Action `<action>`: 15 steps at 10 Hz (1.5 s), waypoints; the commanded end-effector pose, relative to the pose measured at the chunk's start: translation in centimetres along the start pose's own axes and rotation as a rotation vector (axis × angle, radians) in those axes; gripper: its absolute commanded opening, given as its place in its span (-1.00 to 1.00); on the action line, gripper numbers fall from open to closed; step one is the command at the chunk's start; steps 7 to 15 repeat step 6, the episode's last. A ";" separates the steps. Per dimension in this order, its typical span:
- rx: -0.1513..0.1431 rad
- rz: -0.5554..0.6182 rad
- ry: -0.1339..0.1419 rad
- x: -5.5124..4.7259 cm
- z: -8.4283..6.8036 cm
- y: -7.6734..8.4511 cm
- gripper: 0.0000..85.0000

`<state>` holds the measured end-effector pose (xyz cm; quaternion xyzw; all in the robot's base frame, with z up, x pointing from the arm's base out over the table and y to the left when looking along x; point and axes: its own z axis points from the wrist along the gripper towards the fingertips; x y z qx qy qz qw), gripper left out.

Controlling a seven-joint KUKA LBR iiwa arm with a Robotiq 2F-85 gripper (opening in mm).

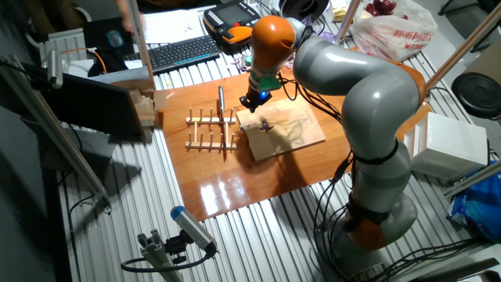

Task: Chop the onions

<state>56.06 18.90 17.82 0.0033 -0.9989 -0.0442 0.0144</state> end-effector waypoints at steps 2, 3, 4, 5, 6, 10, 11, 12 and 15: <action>0.001 -0.003 0.000 -0.2 0.1 -0.1 -1.00; 0.009 -0.004 -0.002 -0.3 0.1 -0.1 -1.00; 0.012 -0.003 -0.002 -0.3 0.1 -0.1 -1.00; 0.016 -0.003 -0.002 -0.3 0.1 -0.2 -1.00; 0.016 -0.003 0.001 -0.3 0.2 -0.3 -1.00; 0.016 -0.003 0.001 -0.3 0.2 -0.3 -1.00; 0.016 -0.003 0.001 -0.3 0.2 -0.3 -1.00; 0.016 -0.003 0.001 -0.3 0.2 -0.3 -1.00; 0.016 -0.003 0.001 -0.3 0.2 -0.3 -1.00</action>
